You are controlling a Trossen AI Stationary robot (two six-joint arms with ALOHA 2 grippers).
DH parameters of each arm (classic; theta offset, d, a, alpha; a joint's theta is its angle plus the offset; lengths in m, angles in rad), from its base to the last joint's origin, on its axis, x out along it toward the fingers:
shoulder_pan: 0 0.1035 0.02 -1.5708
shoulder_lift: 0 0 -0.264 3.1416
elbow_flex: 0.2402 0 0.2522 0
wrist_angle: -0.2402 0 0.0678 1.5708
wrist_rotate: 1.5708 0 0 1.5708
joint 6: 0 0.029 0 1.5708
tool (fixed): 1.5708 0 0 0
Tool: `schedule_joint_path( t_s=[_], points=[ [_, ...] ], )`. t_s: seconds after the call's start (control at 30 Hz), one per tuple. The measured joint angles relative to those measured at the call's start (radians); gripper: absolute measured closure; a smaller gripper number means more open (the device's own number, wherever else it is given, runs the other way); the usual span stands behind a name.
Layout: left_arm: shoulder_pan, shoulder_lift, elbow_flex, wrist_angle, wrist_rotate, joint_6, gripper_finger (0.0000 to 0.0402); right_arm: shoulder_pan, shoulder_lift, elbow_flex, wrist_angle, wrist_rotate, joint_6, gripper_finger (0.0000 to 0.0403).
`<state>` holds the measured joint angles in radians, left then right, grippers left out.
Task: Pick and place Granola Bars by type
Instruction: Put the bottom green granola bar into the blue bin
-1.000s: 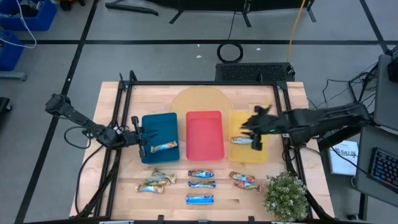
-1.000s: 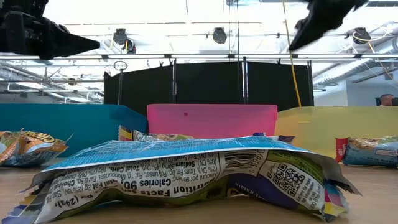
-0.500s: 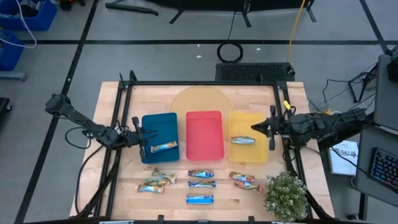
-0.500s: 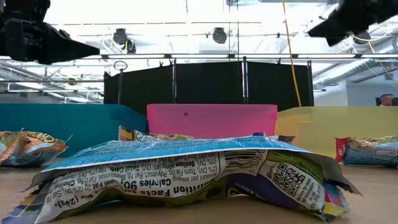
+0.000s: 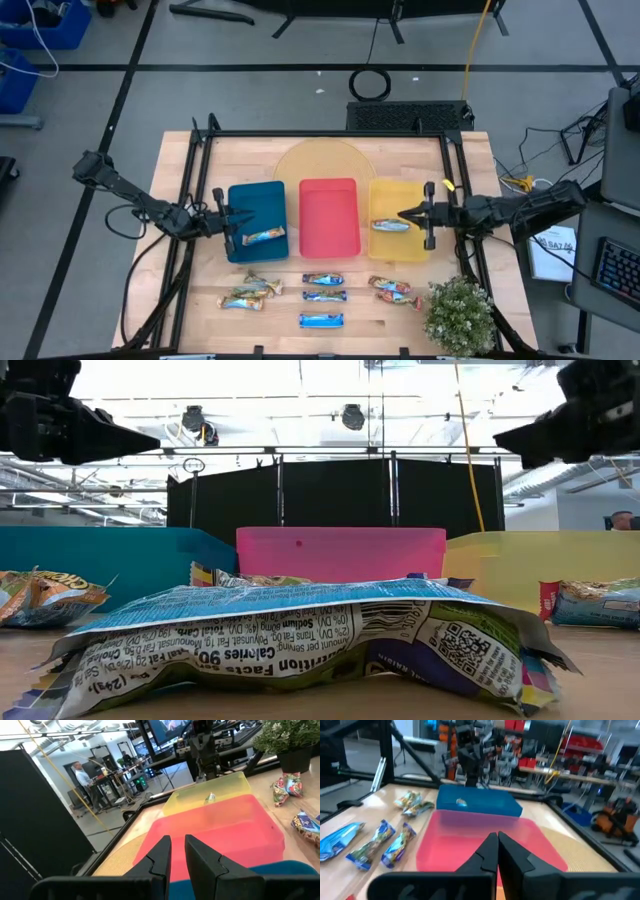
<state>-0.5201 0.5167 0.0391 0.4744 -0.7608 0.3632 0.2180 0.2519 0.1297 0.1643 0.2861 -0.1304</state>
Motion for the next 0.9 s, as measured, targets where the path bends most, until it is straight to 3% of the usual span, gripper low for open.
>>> schedule_joint_path(
  t_s=[0.23, 0.4, 0.53, 0.7, 0.8, 0.9],
  points=[
    [-0.001, 0.000, 0.000, 0.014, 0.045, -0.131, 0.0339, -0.003, -0.012, -0.089, 0.150, 0.016, -0.096, 0.0402],
    [-0.001, 0.001, 0.036, 0.034, -0.028, -0.172, 0.0339, -0.002, -0.013, -0.091, 0.142, 0.050, -0.093, 0.0403],
    [-0.049, 0.082, 0.234, -0.208, -0.026, -0.204, 0.0339, -0.002, -0.012, -0.092, 0.138, 0.050, -0.092, 0.0403],
    [-0.179, 0.356, 0.549, -0.522, -0.076, -0.343, 0.0339, -0.002, -0.012, -0.092, 0.136, 0.050, -0.066, 0.0403],
    [-0.250, 0.535, 0.748, -0.834, -0.108, -0.542, 0.0339, -0.002, -0.012, -0.093, 0.135, 0.050, -0.068, 0.0403],
    [-0.293, 0.698, 0.945, -1.180, -0.048, -0.848, 0.0339, -0.002, -0.012, -0.093, 0.136, 0.050, -0.067, 0.0403]
  ],
)
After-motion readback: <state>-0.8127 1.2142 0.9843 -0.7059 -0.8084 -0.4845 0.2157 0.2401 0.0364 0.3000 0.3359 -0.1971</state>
